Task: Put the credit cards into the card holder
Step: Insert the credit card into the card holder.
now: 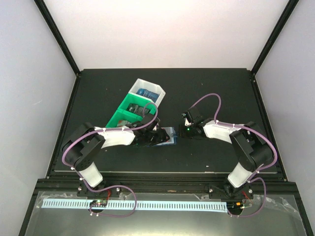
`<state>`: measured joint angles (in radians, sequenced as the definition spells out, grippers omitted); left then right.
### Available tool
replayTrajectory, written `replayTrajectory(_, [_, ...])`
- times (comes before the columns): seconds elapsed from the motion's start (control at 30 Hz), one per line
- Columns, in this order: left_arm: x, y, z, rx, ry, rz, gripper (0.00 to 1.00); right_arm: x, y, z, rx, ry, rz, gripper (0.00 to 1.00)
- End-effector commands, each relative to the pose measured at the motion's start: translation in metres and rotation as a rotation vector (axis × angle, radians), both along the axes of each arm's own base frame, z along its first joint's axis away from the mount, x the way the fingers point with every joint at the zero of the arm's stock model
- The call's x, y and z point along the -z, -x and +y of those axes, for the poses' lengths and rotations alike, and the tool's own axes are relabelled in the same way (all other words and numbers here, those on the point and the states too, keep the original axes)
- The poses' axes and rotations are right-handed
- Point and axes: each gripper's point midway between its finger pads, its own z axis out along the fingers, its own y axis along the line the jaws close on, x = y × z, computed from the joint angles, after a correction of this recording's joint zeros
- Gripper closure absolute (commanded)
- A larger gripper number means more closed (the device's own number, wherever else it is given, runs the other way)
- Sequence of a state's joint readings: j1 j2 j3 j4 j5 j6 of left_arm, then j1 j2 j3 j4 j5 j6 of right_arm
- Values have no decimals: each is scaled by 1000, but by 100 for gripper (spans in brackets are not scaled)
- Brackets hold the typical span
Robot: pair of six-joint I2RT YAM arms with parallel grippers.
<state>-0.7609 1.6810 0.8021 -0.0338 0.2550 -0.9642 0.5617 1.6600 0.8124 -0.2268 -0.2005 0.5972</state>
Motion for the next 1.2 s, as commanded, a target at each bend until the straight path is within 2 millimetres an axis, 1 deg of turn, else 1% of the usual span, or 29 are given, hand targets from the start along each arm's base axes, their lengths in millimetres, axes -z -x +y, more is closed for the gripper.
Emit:
replayTrajectory(0.0, [0,9,17,13,-91,8,37,25,29,-12,-26,63,106,65])
replayTrajectory(0.13, [-4,11,24,-3,-112,4,35,23,28,-9,-34,52,104,65])
replayTrajectory(0.3, [-7,13,27,-1,-125,13,34,17,28,1,-69,1,91,65])
replayTrajectory(0.47, [-11,16,30,78,-198,20,30,10,26,4,-81,-17,73,64])
replayTrajectory(0.6, [-13,20,43,109,-269,10,28,9,26,5,-82,-19,72,64])
replayTrajectory(0.63, [-16,20,45,113,-279,2,26,10,26,4,-81,-16,72,64])
replayTrajectory(0.73, [-23,23,48,124,-278,-10,24,10,25,4,-77,-15,71,64])
replayTrajectory(0.8, [-24,22,55,115,-300,-22,23,10,25,3,-76,-14,68,64])
replayTrajectory(0.87, [-26,16,61,93,-313,-48,24,9,25,3,-77,-15,65,64])
replayTrajectory(0.97, [-30,3,61,63,-298,-80,34,7,25,3,-76,-19,59,64])
replayTrajectory(1.03, [-32,-6,57,60,-285,-98,40,4,25,3,-76,-22,50,65])
replayTrajectory(1.1, [-27,-11,54,61,-293,-92,43,0,26,4,-82,-26,43,65])
replayTrajectory(1.17, [-18,-13,51,70,-305,-71,42,-3,28,7,-92,-36,34,65])
